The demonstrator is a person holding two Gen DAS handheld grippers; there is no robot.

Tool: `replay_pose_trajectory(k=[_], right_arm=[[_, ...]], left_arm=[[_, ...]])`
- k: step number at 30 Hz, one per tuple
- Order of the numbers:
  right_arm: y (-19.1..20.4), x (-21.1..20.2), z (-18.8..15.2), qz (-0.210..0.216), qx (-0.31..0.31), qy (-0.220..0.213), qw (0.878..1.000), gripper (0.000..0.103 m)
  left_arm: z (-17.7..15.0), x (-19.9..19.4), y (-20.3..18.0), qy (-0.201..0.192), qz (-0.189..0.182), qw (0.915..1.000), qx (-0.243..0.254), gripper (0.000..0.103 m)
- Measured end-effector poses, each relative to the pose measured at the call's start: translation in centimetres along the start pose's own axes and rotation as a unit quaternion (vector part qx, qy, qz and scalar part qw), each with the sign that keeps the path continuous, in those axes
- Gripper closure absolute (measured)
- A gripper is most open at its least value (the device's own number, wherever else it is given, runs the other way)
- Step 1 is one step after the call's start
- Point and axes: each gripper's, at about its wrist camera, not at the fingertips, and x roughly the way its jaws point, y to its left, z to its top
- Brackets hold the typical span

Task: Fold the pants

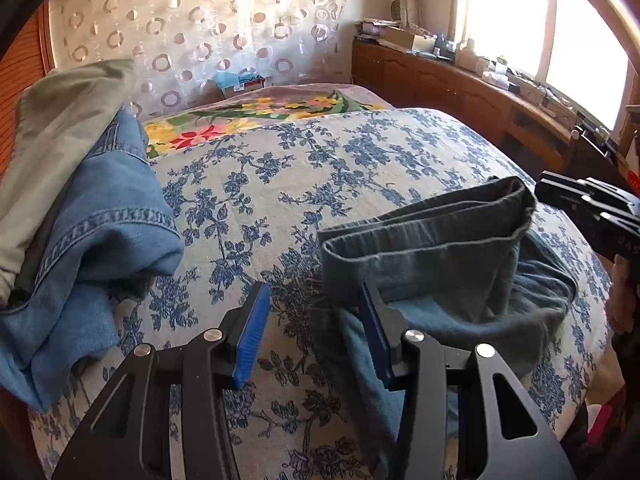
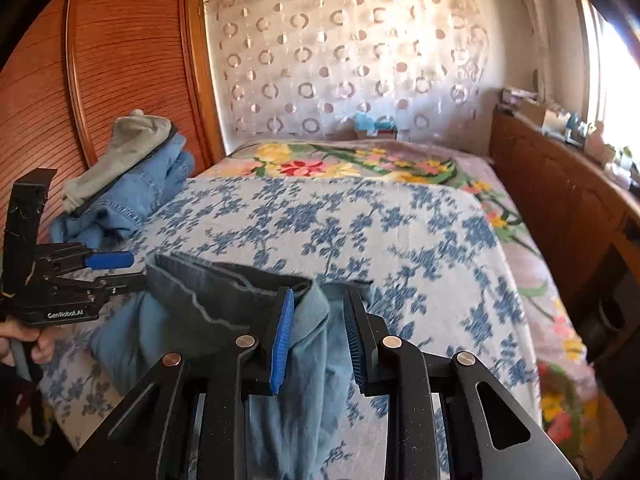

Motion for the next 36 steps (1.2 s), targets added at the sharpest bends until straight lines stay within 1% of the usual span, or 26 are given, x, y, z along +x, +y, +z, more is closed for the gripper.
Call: replay_pose_trajectory(k=[2,5,8,10,13,16,18,20,24,30,33,36], right_arm=[[0.1,0.2,-0.5,0.007,-0.009,0.007,1.0,0.074],[0.3,1.2,-0.9,0.027,-0.024,0.034,0.999,0.07],[0.7,2.5,-0.5,0.025,-0.042,0.053,0.997,0.07],[0.7,3.1,0.5,0.021,-0.049,0.058,0.997,0.07],[0.3,4.2,2.1,0.012,-0.043,0.048,0.998,0.07],[-0.6,4.3,2.9,-0.012,-0.013,0.028,0.999,0.07],[-1.2,3.7,3.0,-0.005,0.008,0.022,1.0,0.07],[-1.5,3.0,2.6,0.005,0.016,0.017,1.0,0.069],[-1.2,2.2,1.3,0.012,-0.004,0.027,1.0,0.069],[-0.2,2.8,-0.3,0.027,-0.052,0.07,0.996,0.069],[0.5,4.2,0.0,0.025,-0.074,0.09,0.993,0.069],[0.9,5.6,1.0,0.022,-0.084,0.096,0.992,0.069]], left_arm=[[-0.3,-0.3,-0.2,0.0,-0.007,1.0,0.003,0.055],[-0.7,-0.4,-0.5,0.0,-0.012,0.9999,0.003,0.055],[-1.1,-0.5,-0.7,0.002,-0.015,0.9999,0.001,0.056],[-1.3,-0.6,-0.7,0.003,-0.017,0.9999,0.001,0.056],[-1.4,-0.8,-0.8,0.003,-0.019,0.9998,0.001,0.055],[-1.5,-1.0,-0.8,0.001,-0.022,0.9997,0.002,0.056],[-1.6,-1.3,-1.0,0.0,-0.025,0.9997,0.003,0.055],[-1.7,-1.6,-1.1,-0.002,-0.028,0.9996,0.004,0.055],[-1.9,-1.8,-1.2,-0.004,-0.031,0.9995,0.003,0.055],[-2.4,-1.9,-1.4,-0.003,-0.036,0.9994,0.001,0.056],[-2.5,-2.0,-1.3,-0.003,-0.036,0.9994,0.0,0.055],[-2.6,-2.1,-1.2,-0.004,-0.035,0.9994,-0.003,0.056]])
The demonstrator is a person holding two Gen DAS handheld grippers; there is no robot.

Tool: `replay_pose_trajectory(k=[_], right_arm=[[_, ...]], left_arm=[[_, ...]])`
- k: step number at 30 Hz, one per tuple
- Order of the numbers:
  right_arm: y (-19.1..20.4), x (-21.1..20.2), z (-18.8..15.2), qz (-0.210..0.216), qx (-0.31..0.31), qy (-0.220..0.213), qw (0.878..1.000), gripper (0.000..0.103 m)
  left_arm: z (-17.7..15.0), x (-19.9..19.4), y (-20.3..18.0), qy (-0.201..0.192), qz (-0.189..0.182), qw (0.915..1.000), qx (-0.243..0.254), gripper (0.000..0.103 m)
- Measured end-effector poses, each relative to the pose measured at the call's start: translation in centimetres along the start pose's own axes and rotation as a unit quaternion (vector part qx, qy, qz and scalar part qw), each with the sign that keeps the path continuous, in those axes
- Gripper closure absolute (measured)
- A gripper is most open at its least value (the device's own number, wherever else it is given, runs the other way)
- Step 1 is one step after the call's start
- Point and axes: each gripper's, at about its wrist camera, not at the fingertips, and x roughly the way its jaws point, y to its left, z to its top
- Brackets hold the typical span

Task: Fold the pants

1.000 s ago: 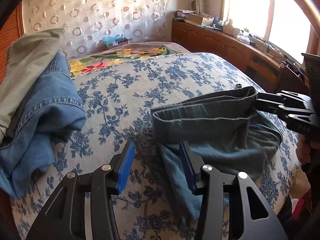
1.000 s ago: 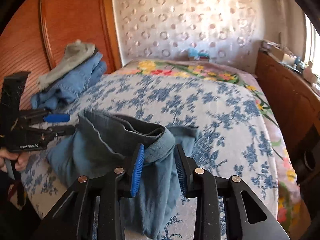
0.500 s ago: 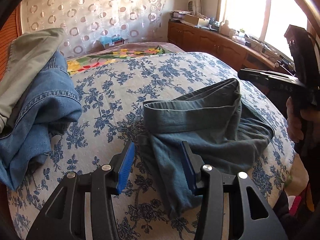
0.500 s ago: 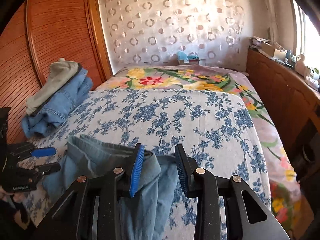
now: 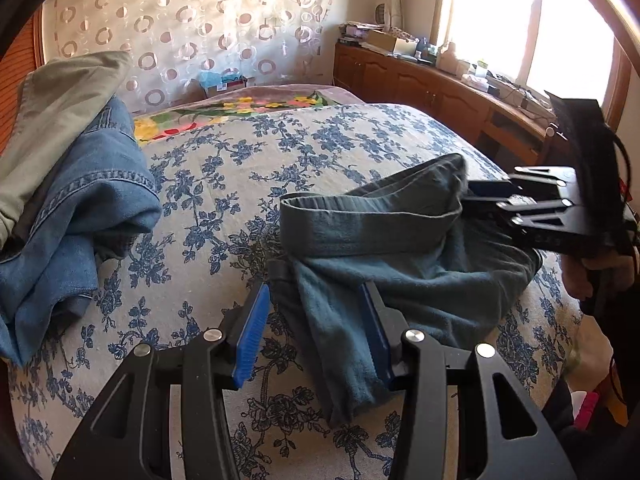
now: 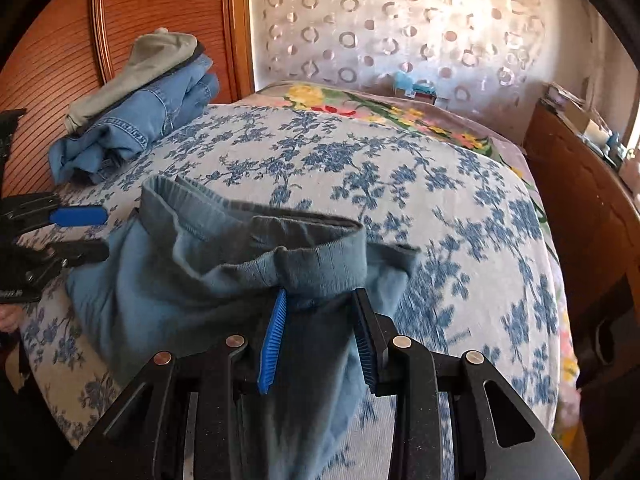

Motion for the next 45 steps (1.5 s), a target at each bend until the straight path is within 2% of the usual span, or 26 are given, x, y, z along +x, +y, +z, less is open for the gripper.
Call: replay_pose_trajectory(k=[7,12,16,22,23,25,27,30,35,39,41,43,45], right_arm=[[-1.3,0.7,2.2,-0.048,0.038,-0.033,0.998,0.069],[-1.5,-1.3,0.4,-0.032,0.055,-0.037,0.997,0.069],[-1.2,-2.6,-2.0,0.001,0.06,-0.02,0.998,0.069],[-0.8,-3.2,-4.2,0.026,0.069,-0.004,0.997,0.069],[-0.8,-3.2,-4.4,0.028,0.07,-0.004,0.997,0.082],[-1.0,-3.4,-4.4,0.034,0.07,-0.005,0.997,0.097],[-1.4,-4.4,-4.6,0.029,0.078,-0.016,0.996,0.099],[-2.3,-6.0,-5.6,0.027,0.109,-0.033,0.993,0.099],[-1.4,-5.9,-5.9,0.019,0.091,-0.02,0.995,0.099],[-1.0,-6.3,-4.6,0.011,0.074,-0.036,0.997,0.091],[-1.0,-6.0,-3.8,0.004,0.066,-0.04,0.997,0.079],[-1.1,-5.3,-2.8,0.001,0.063,-0.045,0.997,0.073],[-1.3,-4.1,-1.6,-0.001,0.061,-0.042,0.997,0.071]], left_arm=[[-0.1,-0.2,0.0,-0.002,-0.003,1.0,-0.001,0.055],[-0.4,-0.2,-0.3,0.002,-0.007,1.0,0.0,0.055],[-0.7,-0.4,-0.4,0.003,-0.014,0.9999,-0.005,0.055],[-1.3,-0.4,-0.7,0.011,-0.013,0.9998,-0.004,0.056],[-1.4,-0.4,-0.7,0.013,-0.011,0.9999,-0.003,0.056],[-1.6,-0.1,-0.6,0.016,-0.008,0.9998,-0.003,0.056],[-1.6,0.1,-0.5,0.02,-0.005,0.9998,-0.004,0.056],[-1.8,0.3,-0.3,0.022,-0.006,0.9997,-0.006,0.056],[-1.8,0.1,-0.3,0.017,-0.005,0.9998,-0.006,0.056],[-1.1,-0.4,0.1,0.001,-0.002,1.0,-0.004,0.056],[-0.3,-0.2,0.3,-0.002,-0.009,1.0,-0.004,0.057],[0.5,0.2,0.6,-0.002,-0.015,0.9999,-0.005,0.058],[1.3,0.7,0.7,-0.003,-0.013,0.9999,-0.002,0.061]])
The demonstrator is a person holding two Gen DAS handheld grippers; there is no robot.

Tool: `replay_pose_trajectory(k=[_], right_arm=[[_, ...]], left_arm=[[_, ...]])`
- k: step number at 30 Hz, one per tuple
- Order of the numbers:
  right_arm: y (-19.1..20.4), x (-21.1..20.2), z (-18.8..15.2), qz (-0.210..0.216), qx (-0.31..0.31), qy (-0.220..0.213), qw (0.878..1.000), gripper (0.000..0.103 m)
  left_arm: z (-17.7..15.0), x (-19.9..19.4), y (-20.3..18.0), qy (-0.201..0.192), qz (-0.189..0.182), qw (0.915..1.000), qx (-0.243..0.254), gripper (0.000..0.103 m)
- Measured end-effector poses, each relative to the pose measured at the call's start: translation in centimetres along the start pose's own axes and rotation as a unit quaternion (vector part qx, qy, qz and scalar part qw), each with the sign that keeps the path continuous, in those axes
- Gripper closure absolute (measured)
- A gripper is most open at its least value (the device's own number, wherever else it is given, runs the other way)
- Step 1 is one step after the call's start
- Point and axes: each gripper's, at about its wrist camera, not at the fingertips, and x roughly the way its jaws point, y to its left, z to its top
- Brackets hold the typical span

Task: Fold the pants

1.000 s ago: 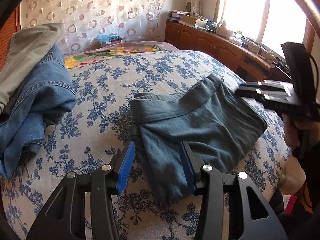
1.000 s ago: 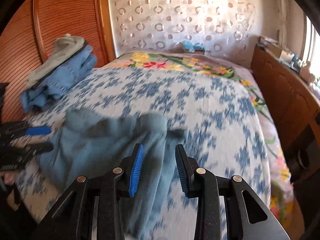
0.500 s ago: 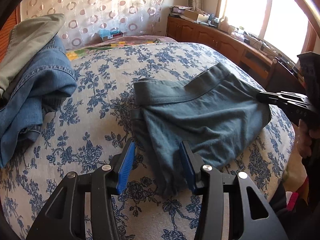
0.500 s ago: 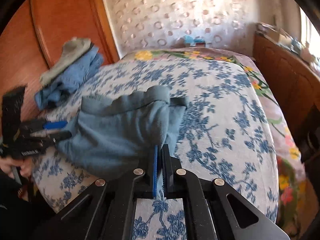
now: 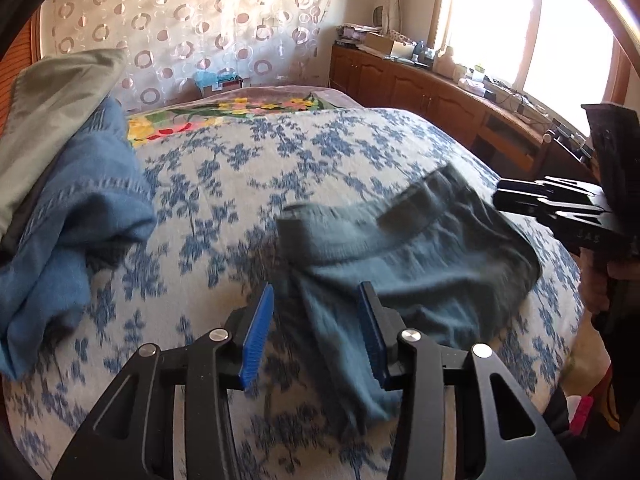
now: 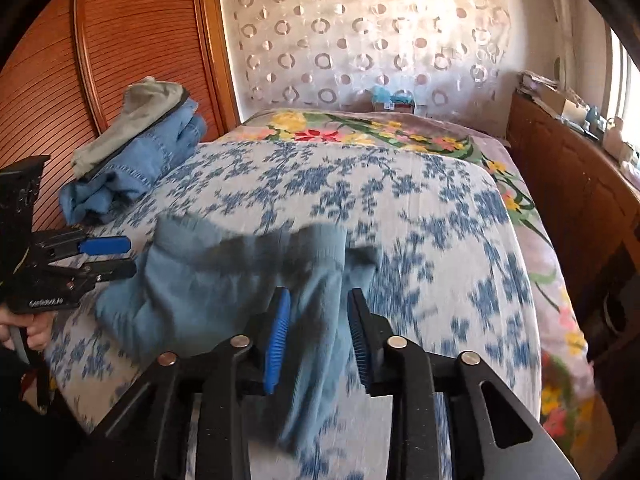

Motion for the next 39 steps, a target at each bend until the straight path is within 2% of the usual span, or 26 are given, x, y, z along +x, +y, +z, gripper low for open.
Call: replay_pose_trajectory(k=[2,8,9,10,13,16,20,24,27,30,32,36,37,39], right_arm=[[0.1,1.3,1.0,-0.003,-0.004,0.004,1.0,0.071],[-0.4,4.6,2.4,0.001,0.003,0.021,1.0,0.072],[-0.5,4.7,2.5,0.003,0.003,0.017,1.0,0.078],[-0.5,4.8,2.6,0.007,0.003,0.011,1.0,0.09],[-1.1,4.6,2.5,0.018,0.009,0.002,1.0,0.097],[-1.8,4.4,2.2,0.004,0.016,-0.01,1.0,0.097],[-3.3,4.4,2.1,-0.022,0.059,-0.024,0.998,0.097],[-3.1,5.0,1.9,-0.033,0.059,-0.012,0.998,0.097],[-3.0,4.7,1.9,-0.04,0.061,-0.008,0.997,0.088],[-3.0,4.1,1.9,-0.021,0.061,0.001,0.998,0.075],[-2.7,3.7,1.6,-0.025,0.05,0.006,0.998,0.067],[-2.2,3.8,1.0,-0.021,0.034,0.019,0.999,0.066],[-2.2,3.8,0.9,-0.024,0.032,0.021,0.999,0.066],[-2.0,4.1,0.8,-0.027,0.027,0.023,0.999,0.066]], left_arm=[[0.7,0.5,0.0,0.002,0.002,1.0,0.005,0.065],[2.1,2.2,0.1,0.013,0.011,0.9998,0.009,0.066],[2.1,2.3,0.1,0.015,0.013,0.9998,0.009,0.066],[2.2,2.4,0.1,0.015,0.014,0.9997,0.009,0.066],[2.1,2.3,0.0,0.014,0.016,0.9997,0.01,0.066],[2.0,2.2,-0.2,0.014,0.018,0.9997,0.011,0.066],[1.9,2.3,-0.1,0.016,0.015,0.9997,0.009,0.066],[1.7,2.5,0.0,0.018,0.014,0.9997,0.008,0.066],[1.7,2.7,0.0,0.02,0.009,0.9997,0.008,0.066],[1.8,3.1,0.1,0.022,0.002,0.9998,0.005,0.066],[2.2,3.4,0.4,0.022,-0.004,0.9997,-0.001,0.066],[3.1,4.2,0.6,0.026,-0.012,0.9996,-0.002,0.066],[3.3,4.4,0.6,0.028,-0.012,0.9995,0.0,0.068],[3.5,4.7,0.5,0.03,-0.019,0.9994,0.001,0.089]])
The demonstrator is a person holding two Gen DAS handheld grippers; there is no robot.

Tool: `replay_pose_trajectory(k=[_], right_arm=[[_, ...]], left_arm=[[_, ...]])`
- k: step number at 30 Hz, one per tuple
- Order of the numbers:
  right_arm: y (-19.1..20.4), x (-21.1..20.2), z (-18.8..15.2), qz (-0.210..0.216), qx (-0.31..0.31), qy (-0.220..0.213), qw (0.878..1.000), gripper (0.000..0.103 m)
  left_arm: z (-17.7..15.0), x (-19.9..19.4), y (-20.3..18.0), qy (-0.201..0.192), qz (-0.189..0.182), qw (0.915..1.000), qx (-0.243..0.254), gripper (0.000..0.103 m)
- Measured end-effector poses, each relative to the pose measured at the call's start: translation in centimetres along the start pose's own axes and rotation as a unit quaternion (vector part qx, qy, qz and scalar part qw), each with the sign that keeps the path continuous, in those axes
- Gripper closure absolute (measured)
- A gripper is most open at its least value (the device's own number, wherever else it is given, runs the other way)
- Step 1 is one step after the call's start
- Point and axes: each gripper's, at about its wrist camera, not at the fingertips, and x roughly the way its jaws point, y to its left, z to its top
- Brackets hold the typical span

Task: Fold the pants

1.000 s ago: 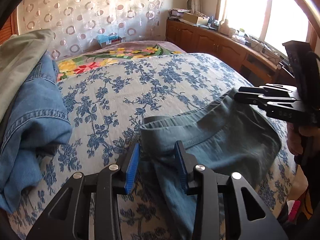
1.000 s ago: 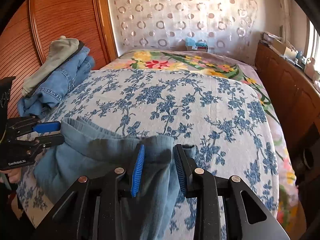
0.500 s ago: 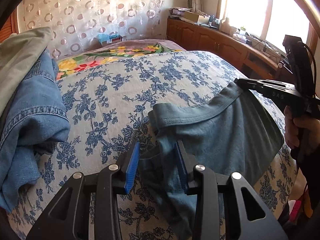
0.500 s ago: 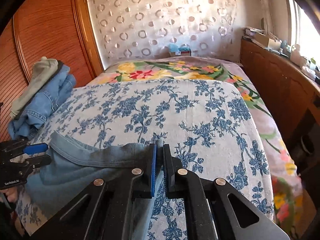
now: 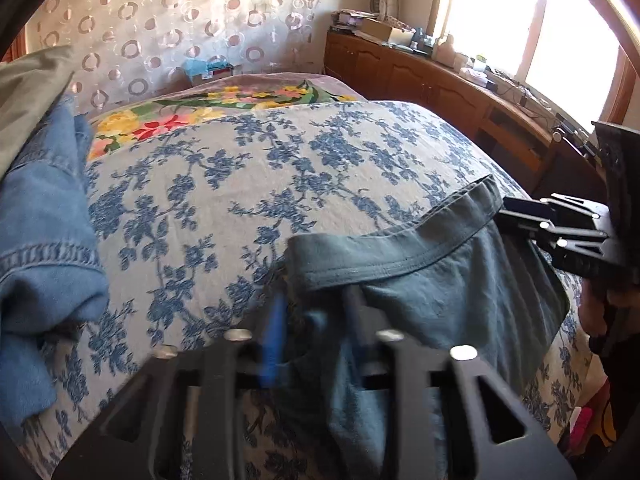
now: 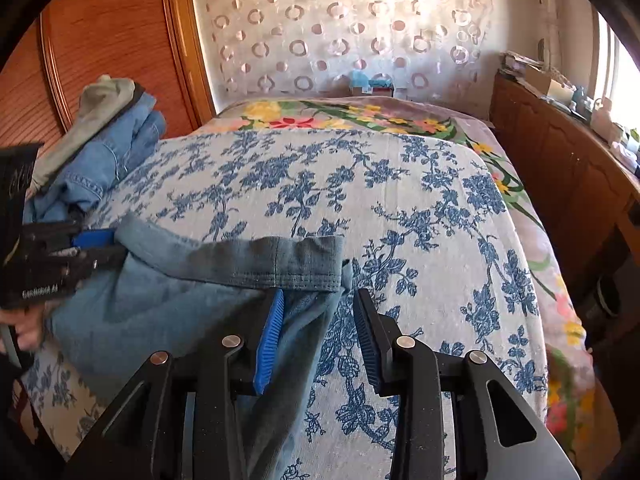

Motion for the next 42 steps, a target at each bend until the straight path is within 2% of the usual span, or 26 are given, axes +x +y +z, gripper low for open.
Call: replay_pose_trajectory(k=[3,6,11,13,16,18,19,21,25,35,37,42], right_arm=[[0.0,0.2,0.0,-0.001,0.0,0.0,1.0,0.065],[-0.1,0.3,-0.2,0.0,0.002,-0.002,1.0,0.059],[-0.1,0.5,-0.4,0.003,0.006,-0.002,1.0,0.058],[-0.1,0.7,-0.4,0.005,0.009,0.0,1.0,0.058],[-0.1,0.7,-0.5,0.004,0.01,0.0,1.0,0.058],[-0.2,0.7,-0.6,0.004,0.01,0.0,1.0,0.058],[-0.2,0.7,-0.6,0.005,0.011,0.0,1.0,0.058],[-0.3,0.8,-0.6,0.006,0.013,0.0,1.0,0.057],[-0.3,0.9,-0.6,0.004,0.013,0.001,1.0,0.057],[-0.3,1.2,-0.5,0.003,0.013,0.003,1.0,0.055],[-0.3,1.1,-0.5,0.002,0.014,0.003,1.0,0.054],[-0.4,1.2,-0.5,0.004,0.015,0.004,1.0,0.054]], left_arm=[[0.3,-0.5,-0.1,-0.018,0.012,0.9998,-0.001,0.096],[0.6,-0.9,0.8,-0.026,0.033,0.9987,-0.029,0.096],[0.3,-1.0,1.2,-0.019,0.034,0.9989,-0.028,0.095],[0.1,-1.0,1.3,-0.018,0.034,0.9989,-0.026,0.091],[-0.3,-1.3,1.2,-0.02,0.04,0.9989,-0.015,0.074],[-0.4,-1.3,1.1,-0.025,0.039,0.9988,-0.013,0.05],[-0.5,-1.4,1.1,-0.025,0.034,0.999,-0.012,0.046],[-0.7,-1.3,0.9,-0.02,0.028,0.9993,-0.012,0.026],[-1.0,-1.5,0.2,-0.022,0.03,0.9993,-0.006,0.026],[-2.1,-0.4,-0.2,0.011,0.028,0.9995,-0.009,0.026],[-2.3,-0.4,-0.5,0.005,0.034,0.9994,0.001,0.025],[-2.4,-0.3,-0.7,0.007,0.035,0.9993,0.01,0.02]])
